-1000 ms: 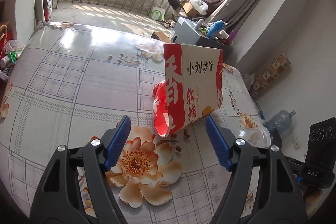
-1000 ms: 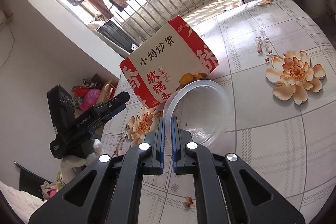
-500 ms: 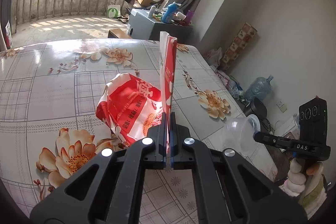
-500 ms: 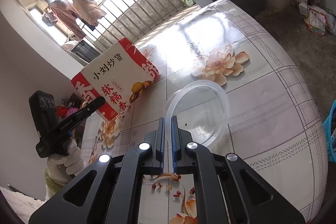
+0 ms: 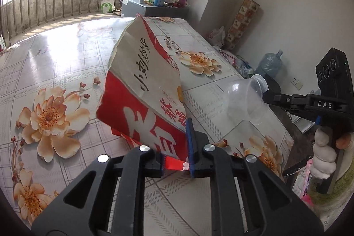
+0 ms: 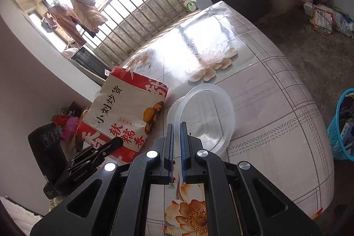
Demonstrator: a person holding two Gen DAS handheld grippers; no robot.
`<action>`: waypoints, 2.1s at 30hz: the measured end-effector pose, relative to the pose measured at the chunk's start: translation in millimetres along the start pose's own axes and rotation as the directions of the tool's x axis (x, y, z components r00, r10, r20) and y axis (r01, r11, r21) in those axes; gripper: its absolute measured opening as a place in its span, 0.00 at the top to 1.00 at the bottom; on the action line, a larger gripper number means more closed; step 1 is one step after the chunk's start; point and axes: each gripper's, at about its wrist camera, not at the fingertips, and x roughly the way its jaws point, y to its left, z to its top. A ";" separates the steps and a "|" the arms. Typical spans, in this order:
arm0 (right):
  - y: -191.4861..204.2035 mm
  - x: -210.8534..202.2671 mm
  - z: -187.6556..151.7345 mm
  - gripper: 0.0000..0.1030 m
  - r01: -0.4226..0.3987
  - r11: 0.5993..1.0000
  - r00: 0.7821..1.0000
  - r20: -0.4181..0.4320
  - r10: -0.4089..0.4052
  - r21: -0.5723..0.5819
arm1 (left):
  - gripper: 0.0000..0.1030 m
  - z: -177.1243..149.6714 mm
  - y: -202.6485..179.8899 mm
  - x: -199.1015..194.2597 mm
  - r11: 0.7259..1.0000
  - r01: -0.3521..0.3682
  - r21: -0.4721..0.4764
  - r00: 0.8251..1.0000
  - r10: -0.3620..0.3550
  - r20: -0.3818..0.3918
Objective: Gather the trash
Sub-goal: 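Grasp the red-white snack box with the left tool while the right tool holds the bowl, then carry the snack box and clear bowl in both tools to the wastebasket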
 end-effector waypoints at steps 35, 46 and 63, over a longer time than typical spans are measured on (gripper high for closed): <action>-1.0 -12.1 -7.8 0.94 -0.032 0.999 0.997 0.064 0.032 -0.001 | 0.99 -5.4 -29.7 -10.2 0.984 -0.113 0.135 0.993 0.110 0.033; -8.2 -18.9 -7.5 0.94 -0.042 0.999 0.995 0.088 0.042 0.001 | 0.99 -0.8 -32.1 -14.6 0.982 -0.118 0.145 0.992 0.112 0.051; -20.1 -33.6 -8.0 0.94 -0.056 0.998 0.991 0.124 0.055 0.006 | 0.99 3.0 -38.0 -20.7 0.980 -0.129 0.152 0.990 0.118 0.078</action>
